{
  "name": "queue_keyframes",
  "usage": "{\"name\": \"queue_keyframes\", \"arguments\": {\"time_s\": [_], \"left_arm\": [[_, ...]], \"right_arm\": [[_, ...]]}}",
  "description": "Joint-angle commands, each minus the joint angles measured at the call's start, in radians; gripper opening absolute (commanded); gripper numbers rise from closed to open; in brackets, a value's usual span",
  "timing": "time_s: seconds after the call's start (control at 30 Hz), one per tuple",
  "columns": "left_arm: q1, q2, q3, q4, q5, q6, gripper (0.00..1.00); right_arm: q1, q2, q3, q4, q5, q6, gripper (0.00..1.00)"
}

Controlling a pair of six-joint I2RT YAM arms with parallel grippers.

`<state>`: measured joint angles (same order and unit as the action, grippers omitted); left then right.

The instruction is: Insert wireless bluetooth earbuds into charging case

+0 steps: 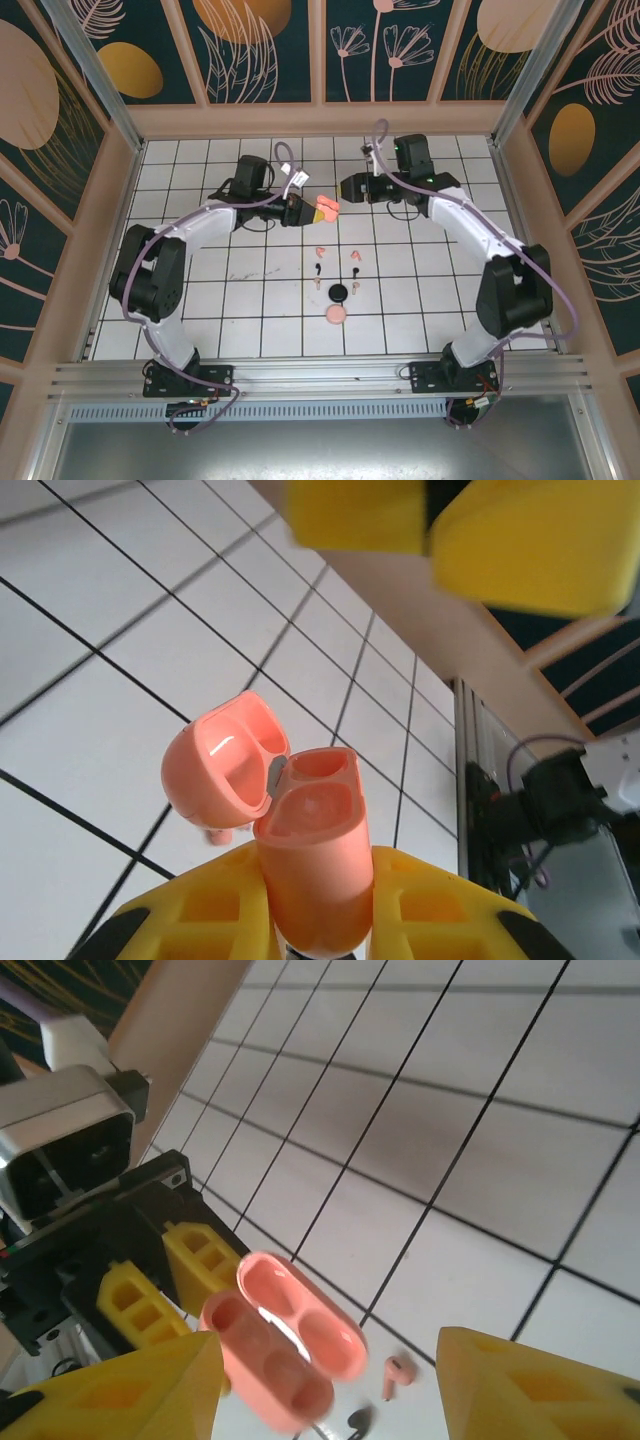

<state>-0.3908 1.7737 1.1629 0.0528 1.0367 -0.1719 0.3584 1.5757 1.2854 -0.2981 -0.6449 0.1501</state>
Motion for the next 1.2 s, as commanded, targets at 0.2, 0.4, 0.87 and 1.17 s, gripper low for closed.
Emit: {"name": "queue_keyframes", "arguments": {"time_s": [0.2,0.4,0.87,1.17], "left_arm": [[0.052,-0.297,-0.276,0.482,-0.274,-0.213,0.0],[0.051,-0.438,-0.381,0.557,-0.422,-0.198,0.0],[0.051,-0.701,-0.669,0.927,-0.881,-0.121,0.0],[0.05,-0.717,-0.718,0.993,-0.965,-0.086,0.0]], "right_arm": [[0.034,-0.189,-0.171,0.004,0.278,0.232,0.6],[0.181,-0.108,-0.183,-0.024,0.484,0.369,0.61],[0.387,0.26,-0.022,-0.109,0.709,0.544,0.58],[0.437,0.415,0.127,-0.214,0.788,0.589,0.56]]}}
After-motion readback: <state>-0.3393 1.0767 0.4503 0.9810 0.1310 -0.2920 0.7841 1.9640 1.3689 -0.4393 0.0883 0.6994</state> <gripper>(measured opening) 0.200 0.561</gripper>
